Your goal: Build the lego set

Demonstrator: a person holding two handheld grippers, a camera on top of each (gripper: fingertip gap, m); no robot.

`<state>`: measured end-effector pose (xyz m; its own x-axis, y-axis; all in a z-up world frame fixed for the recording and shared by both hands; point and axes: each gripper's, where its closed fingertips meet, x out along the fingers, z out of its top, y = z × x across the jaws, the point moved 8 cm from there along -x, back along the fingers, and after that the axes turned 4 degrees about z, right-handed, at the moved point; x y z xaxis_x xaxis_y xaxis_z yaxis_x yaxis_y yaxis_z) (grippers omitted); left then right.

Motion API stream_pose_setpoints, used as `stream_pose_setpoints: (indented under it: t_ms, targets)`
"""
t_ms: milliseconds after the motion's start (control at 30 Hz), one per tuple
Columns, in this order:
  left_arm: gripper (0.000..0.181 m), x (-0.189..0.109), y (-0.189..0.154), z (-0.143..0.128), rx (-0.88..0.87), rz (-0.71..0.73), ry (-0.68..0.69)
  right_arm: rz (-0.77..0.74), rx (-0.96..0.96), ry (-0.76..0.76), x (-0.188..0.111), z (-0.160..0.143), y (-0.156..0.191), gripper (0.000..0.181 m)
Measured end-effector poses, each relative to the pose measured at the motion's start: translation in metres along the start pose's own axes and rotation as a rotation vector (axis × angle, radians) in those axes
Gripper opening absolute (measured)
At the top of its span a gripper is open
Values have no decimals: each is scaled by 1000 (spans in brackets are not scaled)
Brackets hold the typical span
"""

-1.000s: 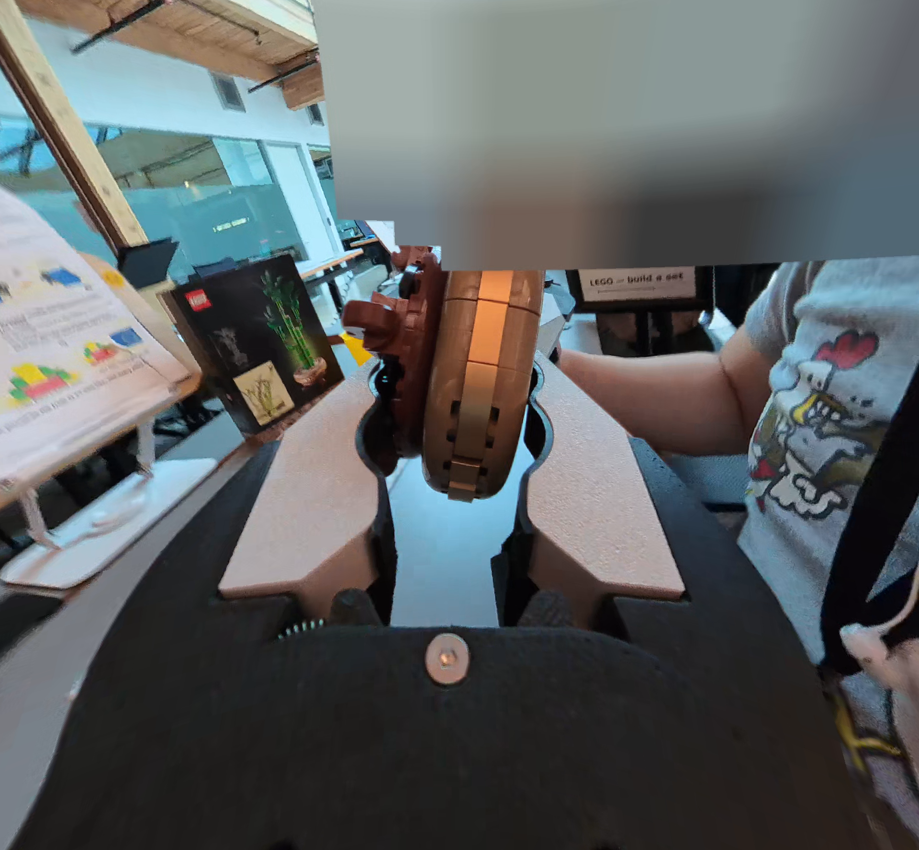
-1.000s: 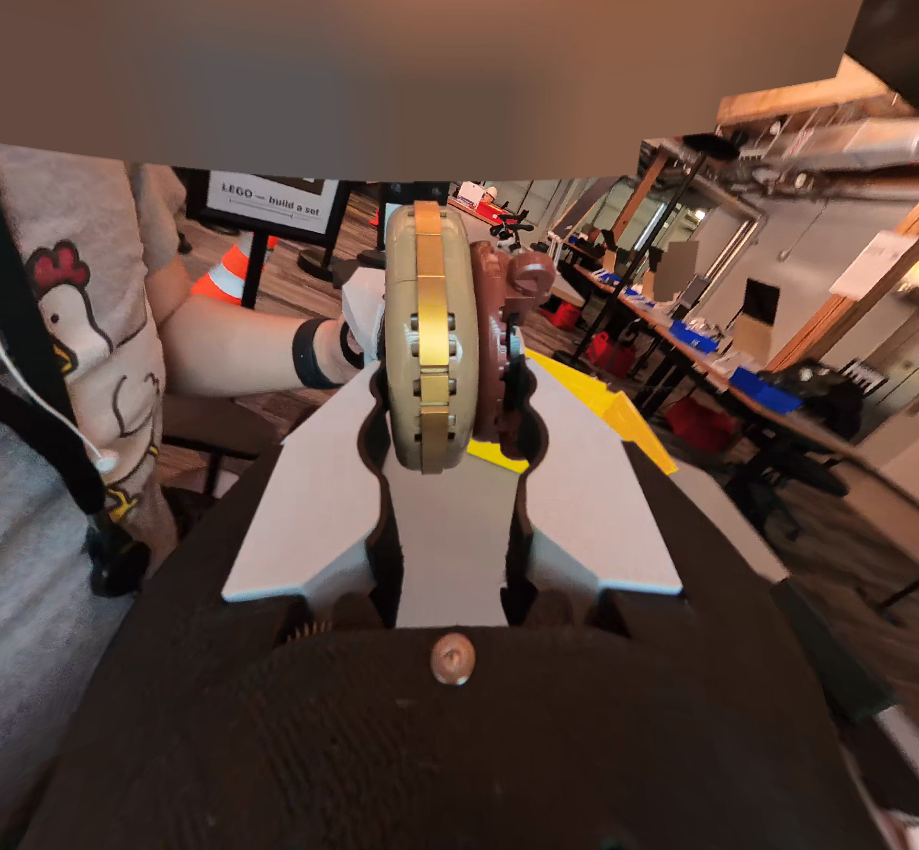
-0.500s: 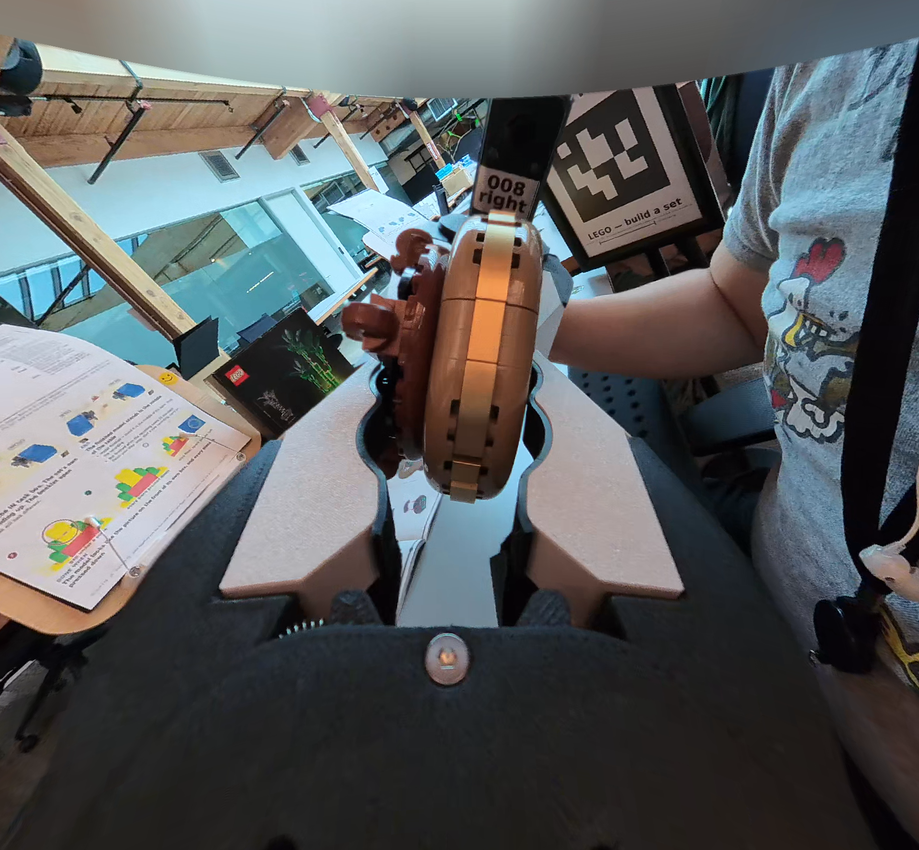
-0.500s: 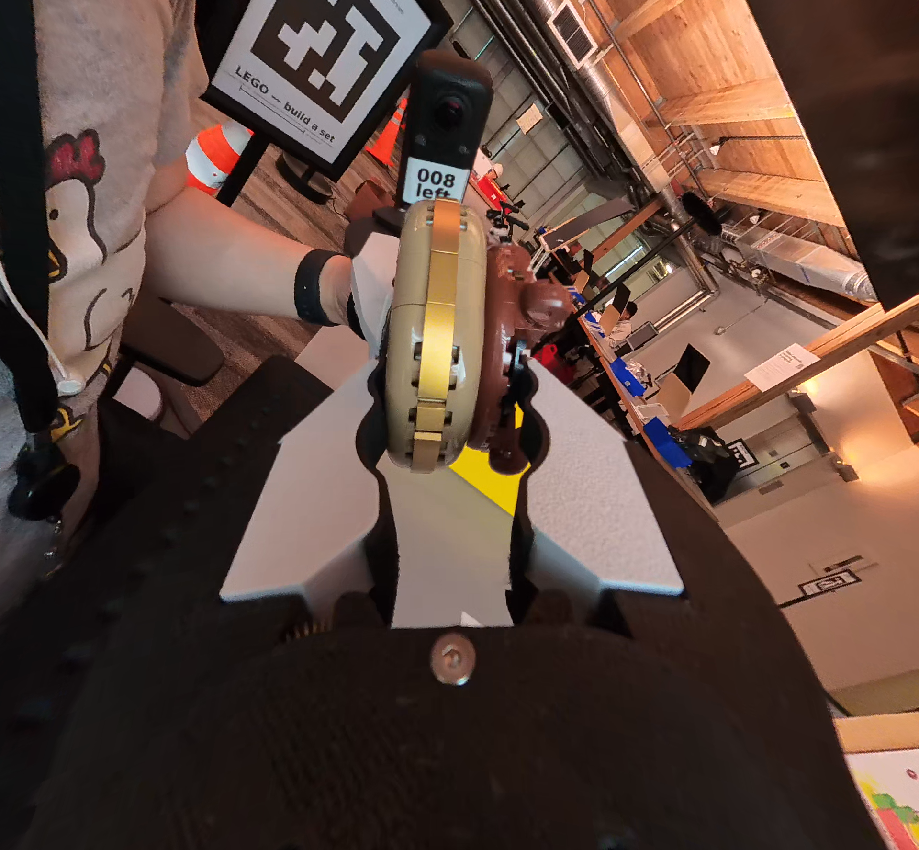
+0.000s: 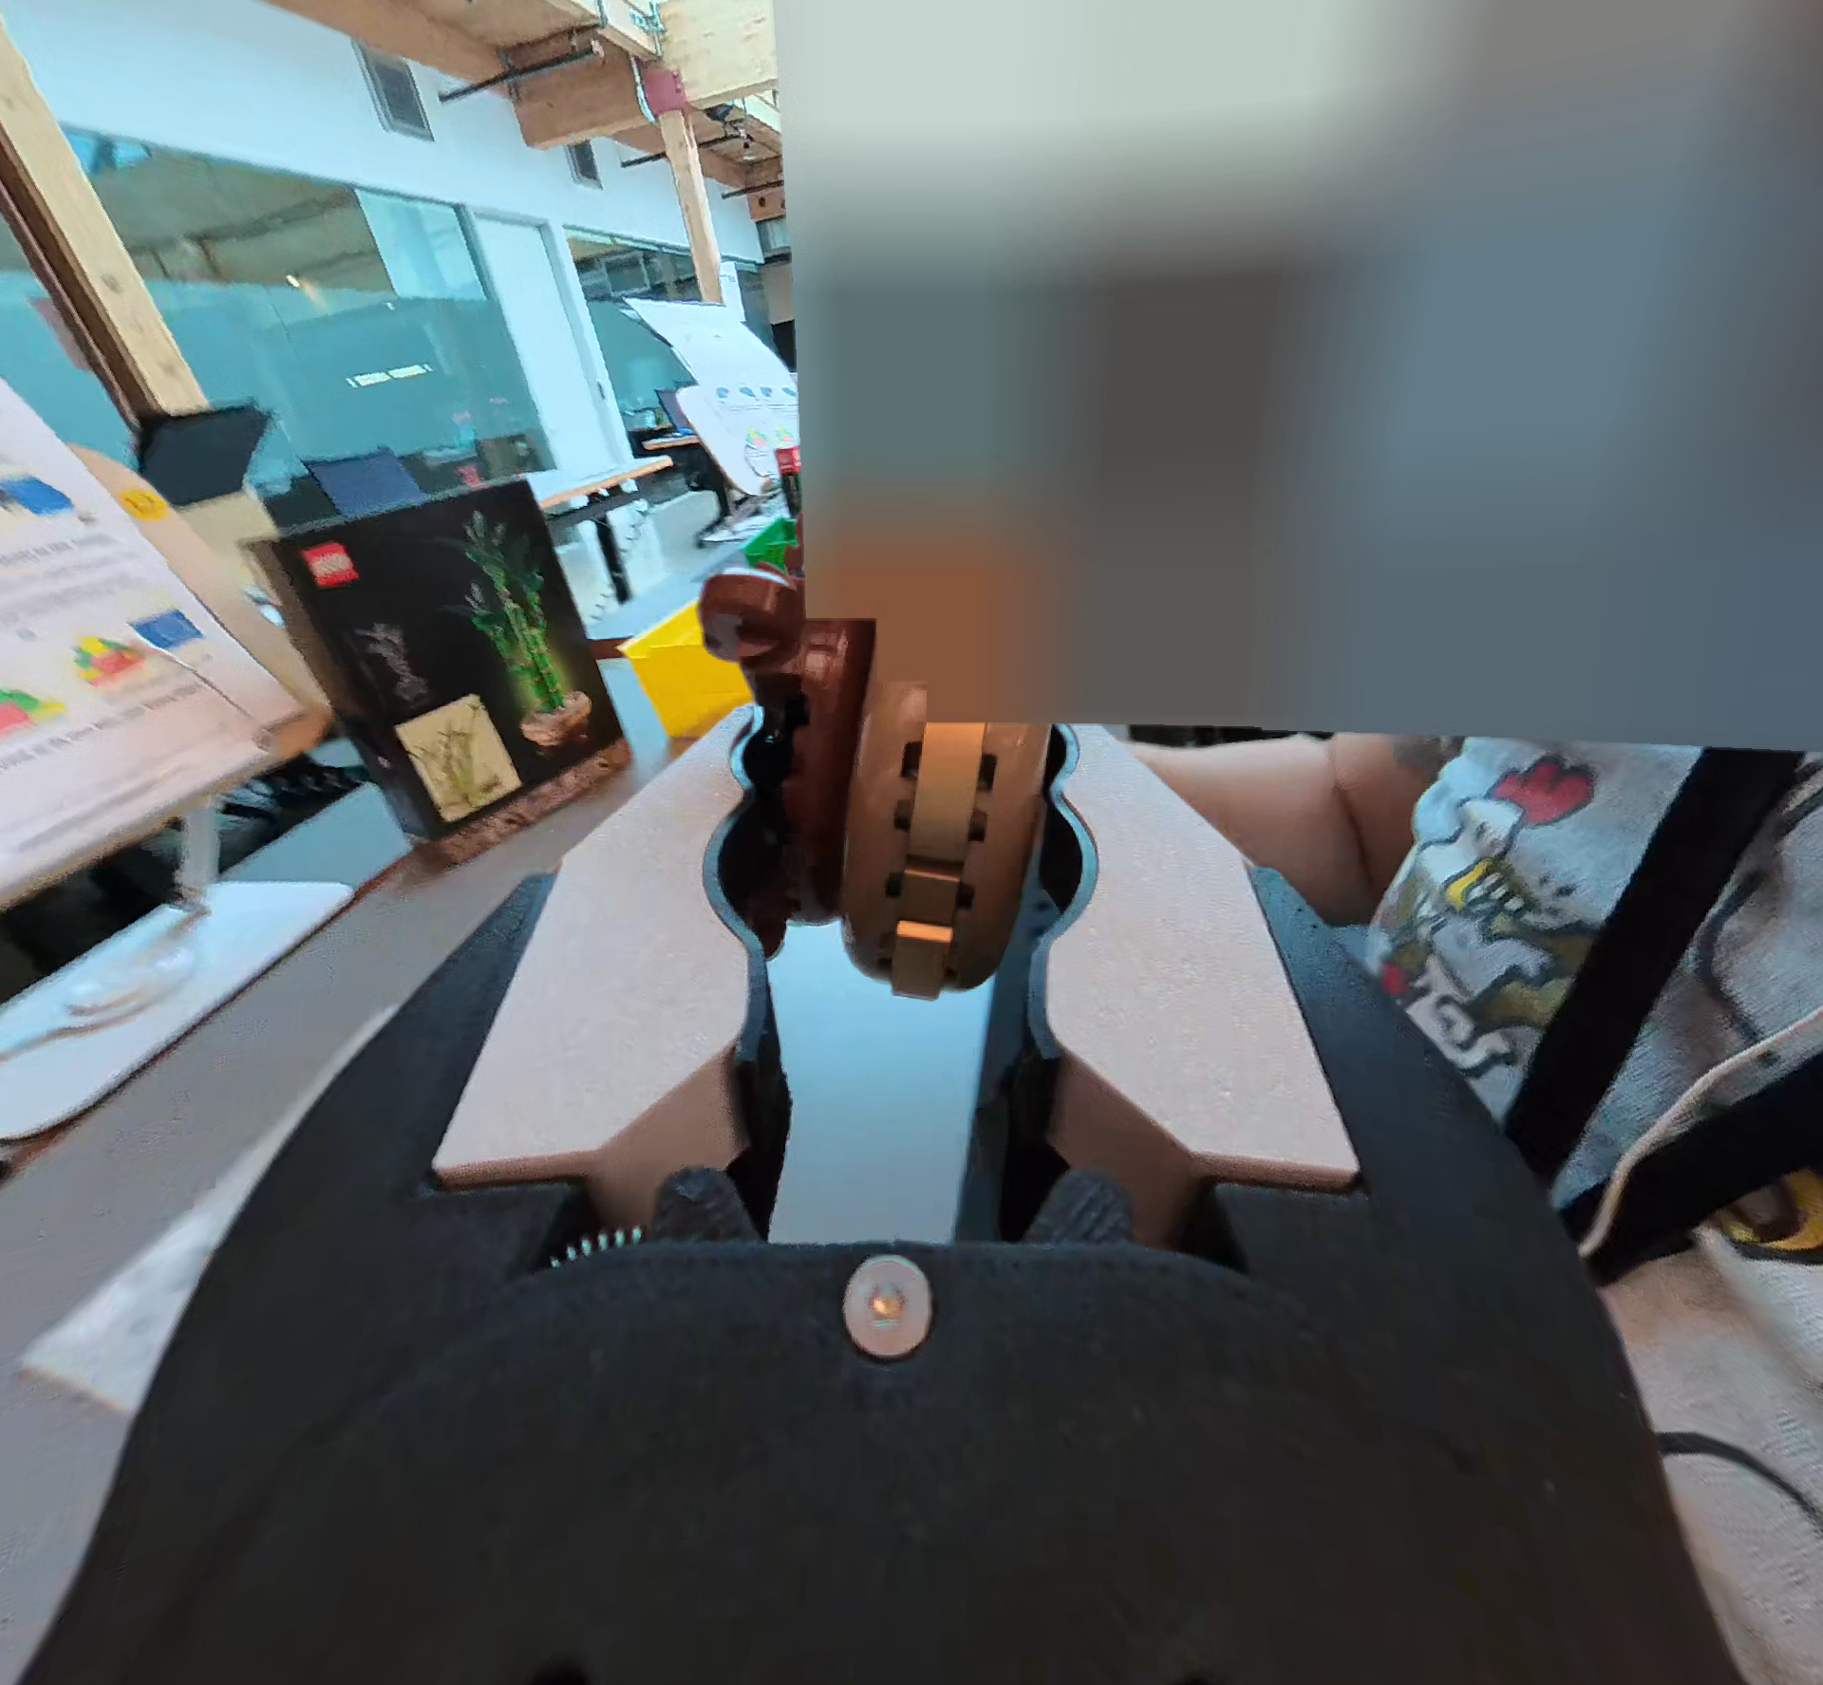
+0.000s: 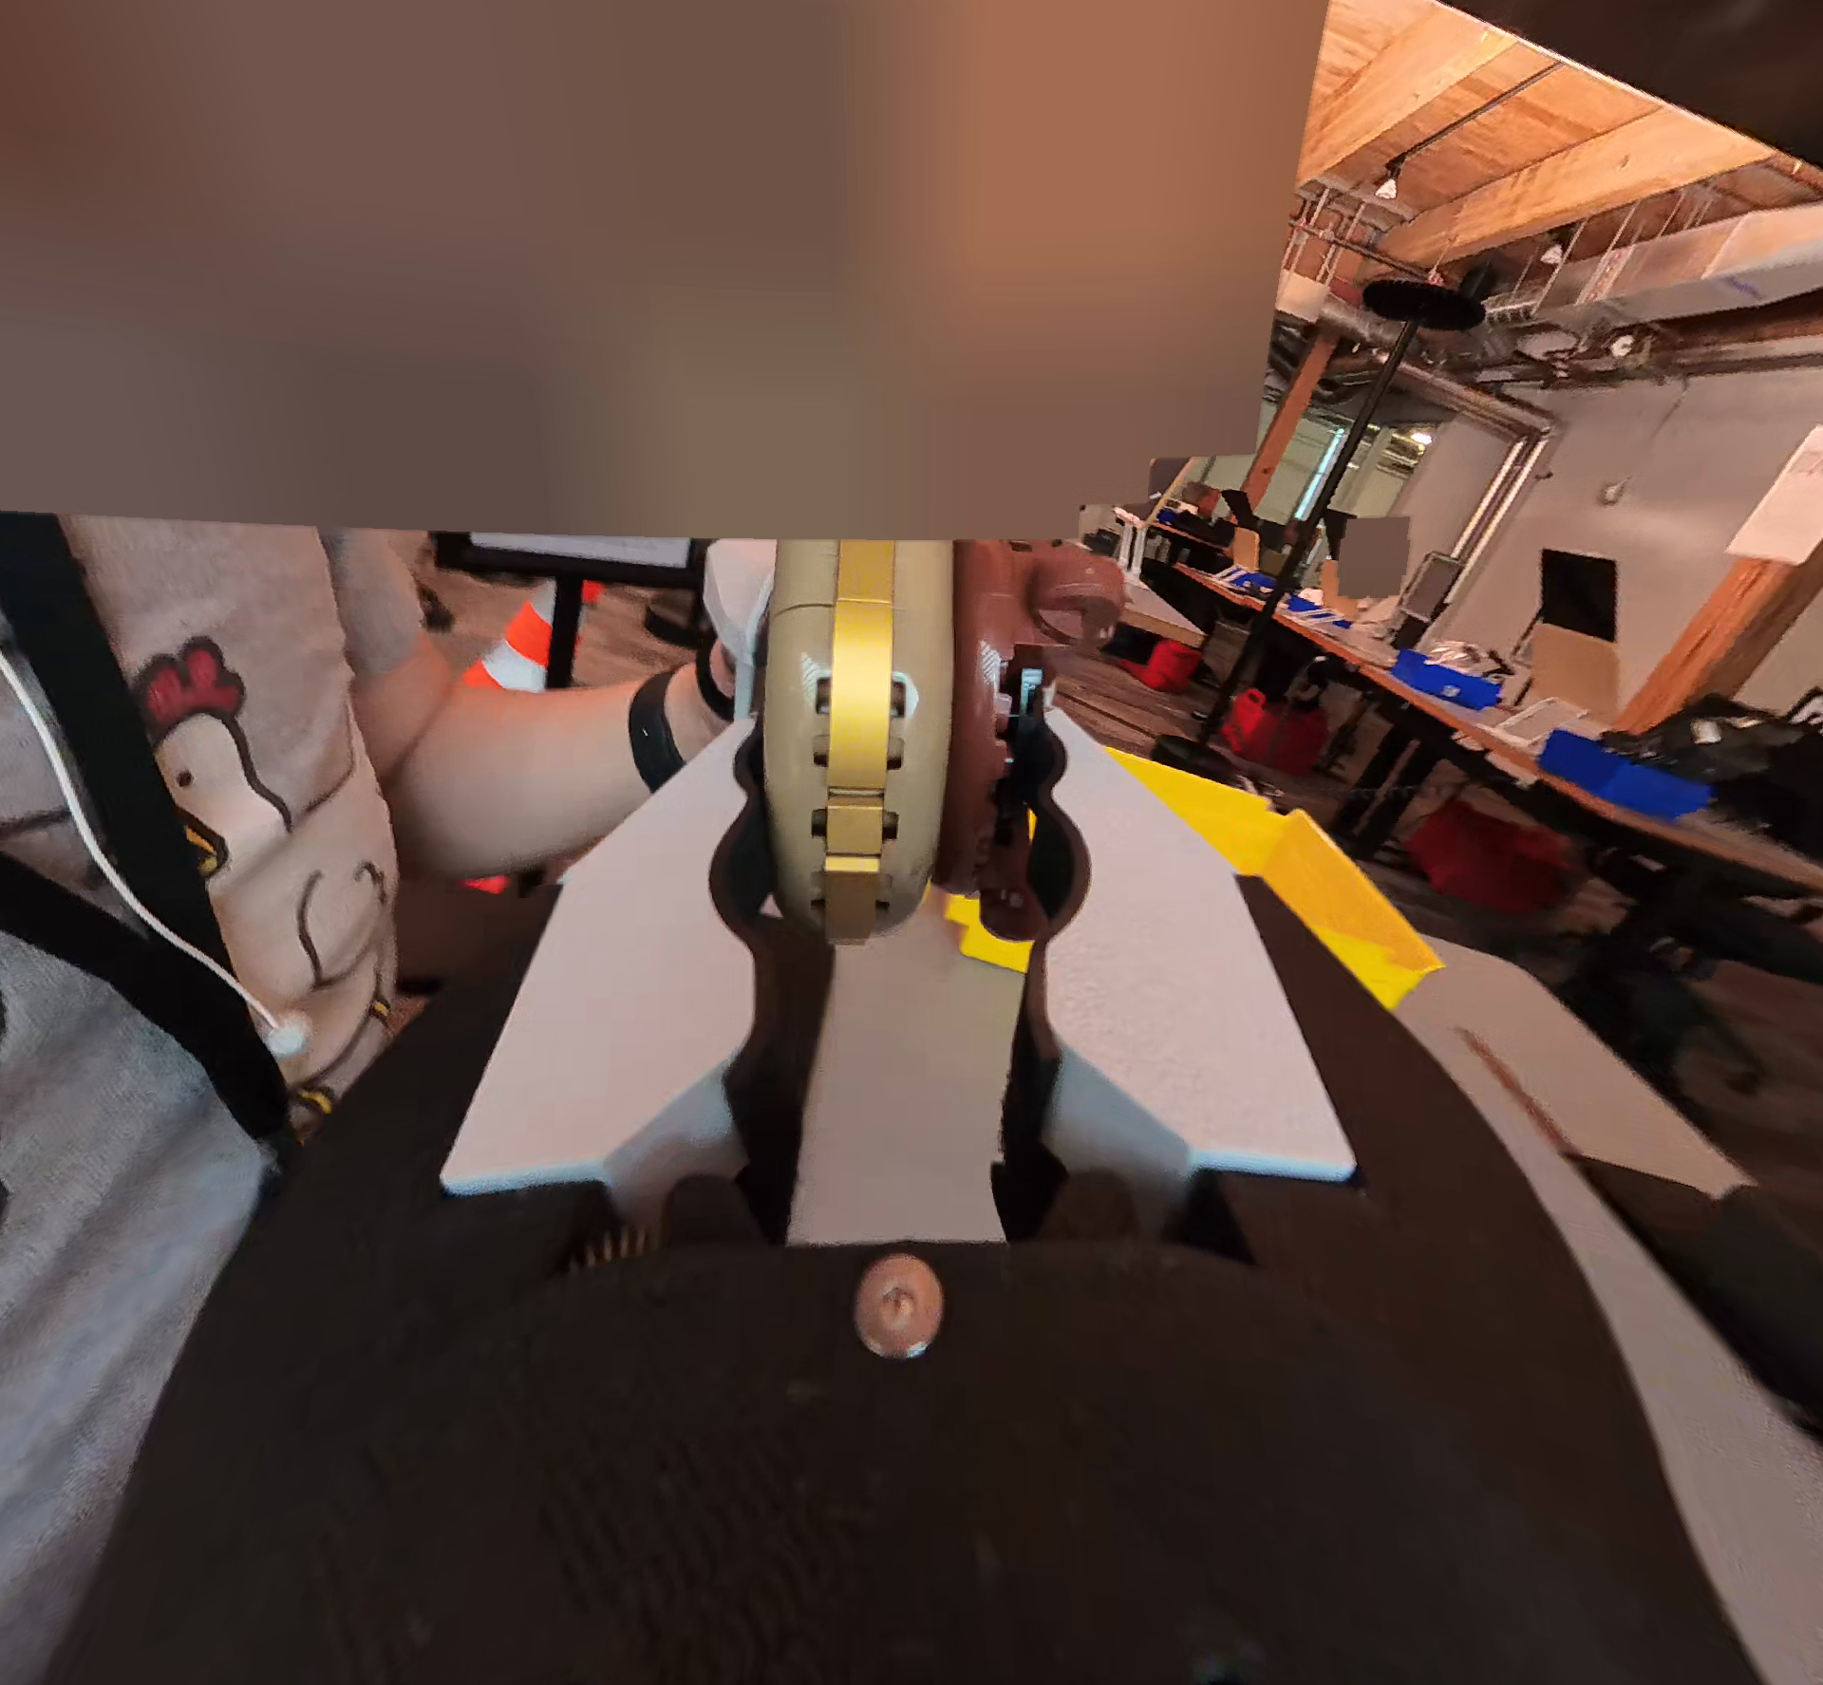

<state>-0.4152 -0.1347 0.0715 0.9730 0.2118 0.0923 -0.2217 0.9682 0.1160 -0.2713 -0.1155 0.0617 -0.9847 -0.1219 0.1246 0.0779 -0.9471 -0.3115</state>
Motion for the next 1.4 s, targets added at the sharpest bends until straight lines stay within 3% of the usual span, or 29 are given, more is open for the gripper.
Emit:
stream_pose_setpoints:
  t_ms: [233, 433, 533, 700, 933, 1400]
  targets:
    - [49, -13, 18, 1, -210, 21, -38, 0, 350, -159, -7, -12, -19, 48]
    - [59, -12, 36, -13, -441, 122, -5, -33, 681, -140, -5, -35, -35, 48]
    - [48, -11, 46, -28, -481, 228, 66, -69, 788, -104, -4, -48, -40, 48]
    - [48, -12, 56, -47, -620, 276, 120, -86, 981, -112, -5, -69, -47, 48]
    - [48, -12, 70, -79, -913, 281, 168, -131, 1188, -101, -12, -96, -59, 48]
    - [48, -10, 102, -141, -1295, 287, 188, -164, 1525, -2, -23, -154, -74, 54]
